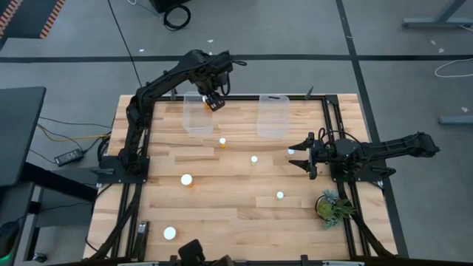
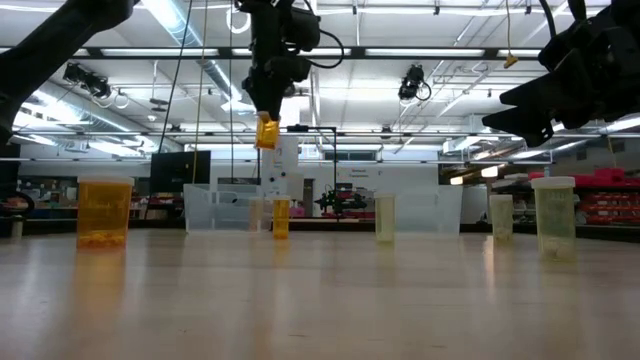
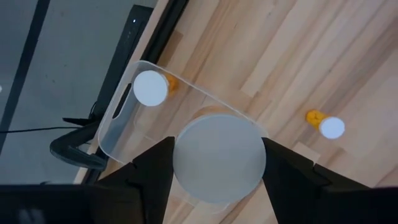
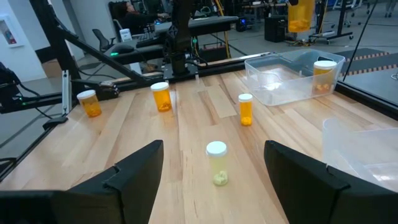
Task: Pick and place medicine bottles into bin by pill shape (circle, oval)
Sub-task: Put the large orange pill bottle into the left transparent bin
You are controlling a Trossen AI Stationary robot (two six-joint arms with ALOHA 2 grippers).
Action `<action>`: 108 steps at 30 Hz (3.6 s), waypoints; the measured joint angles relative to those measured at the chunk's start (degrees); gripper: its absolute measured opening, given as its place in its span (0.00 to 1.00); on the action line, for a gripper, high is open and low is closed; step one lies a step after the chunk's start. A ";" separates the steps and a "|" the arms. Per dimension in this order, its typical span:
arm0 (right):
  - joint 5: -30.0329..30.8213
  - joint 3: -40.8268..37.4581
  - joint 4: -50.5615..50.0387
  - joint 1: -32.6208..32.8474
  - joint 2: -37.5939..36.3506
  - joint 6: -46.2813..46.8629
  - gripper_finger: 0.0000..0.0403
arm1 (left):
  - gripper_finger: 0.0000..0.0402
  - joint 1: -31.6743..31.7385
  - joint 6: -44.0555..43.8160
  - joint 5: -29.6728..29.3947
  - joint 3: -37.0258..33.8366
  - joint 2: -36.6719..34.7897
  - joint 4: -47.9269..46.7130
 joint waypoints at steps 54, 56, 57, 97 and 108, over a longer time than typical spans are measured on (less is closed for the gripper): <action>0.00 0.00 -0.32 0.00 0.00 0.00 0.71 | 0.55 3.84 2.03 4.74 -34.17 -1.29 21.54; 0.00 0.00 -0.32 0.01 0.00 0.00 0.71 | 0.55 3.75 1.80 6.14 -35.56 -1.28 22.40; 0.00 0.00 -0.32 0.00 0.00 0.00 0.71 | 0.55 3.56 1.65 6.27 -36.07 -1.28 22.56; 0.00 0.01 -0.32 0.01 0.00 0.00 0.71 | 0.58 1.40 -1.43 7.38 -36.87 -4.00 25.35; -0.01 0.01 -0.32 0.00 0.00 0.00 0.71 | 0.63 1.40 -0.93 7.38 -36.87 -3.95 24.73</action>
